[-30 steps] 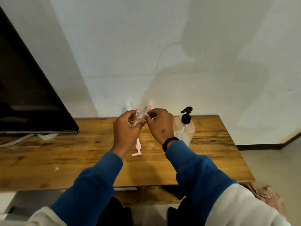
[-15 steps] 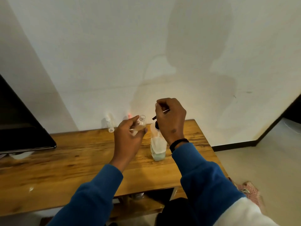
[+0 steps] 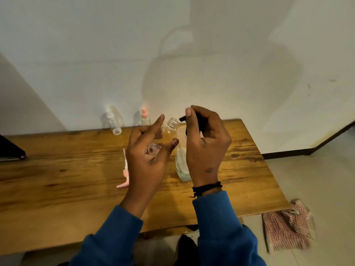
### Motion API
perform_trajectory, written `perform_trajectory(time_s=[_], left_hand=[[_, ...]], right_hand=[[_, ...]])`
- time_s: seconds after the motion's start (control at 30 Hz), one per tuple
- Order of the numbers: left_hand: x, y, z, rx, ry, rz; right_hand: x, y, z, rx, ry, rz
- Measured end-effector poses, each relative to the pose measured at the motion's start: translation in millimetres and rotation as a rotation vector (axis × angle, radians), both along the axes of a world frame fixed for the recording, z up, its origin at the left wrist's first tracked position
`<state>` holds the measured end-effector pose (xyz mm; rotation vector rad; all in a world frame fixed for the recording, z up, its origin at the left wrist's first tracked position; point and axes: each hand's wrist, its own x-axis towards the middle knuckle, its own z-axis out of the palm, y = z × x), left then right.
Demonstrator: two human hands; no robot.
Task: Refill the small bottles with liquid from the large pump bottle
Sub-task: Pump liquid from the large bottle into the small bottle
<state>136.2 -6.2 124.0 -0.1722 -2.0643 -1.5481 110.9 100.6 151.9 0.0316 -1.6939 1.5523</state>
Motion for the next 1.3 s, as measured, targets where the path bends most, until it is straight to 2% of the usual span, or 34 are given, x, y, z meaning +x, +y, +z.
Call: perform_trajectory(time_s=[0.23,0.67,0.83,1.07,1.3], left_hand=[[-12,-10,-2,-0.073,0.062,-0.067],[-16,-10,5,0.027,0.068,-0.078],[-16,-12,9,0.195,0.03,-0.108],[-14,-24,3,0.554,-0.133,-0.373],[-19,-26,6,0.708,-0.195,-0.389]], right_hand=[[-8,-10,-10,-0.05,0.103,-0.079],[-5,-11,-7,-0.053,0.12,-0.063],[-11,-8,-9,0.025,0.175,-0.122],[-16,-2,-11,0.217,0.269,-0.201],[-15,-4,-11,0.281,0.283,-0.238]])
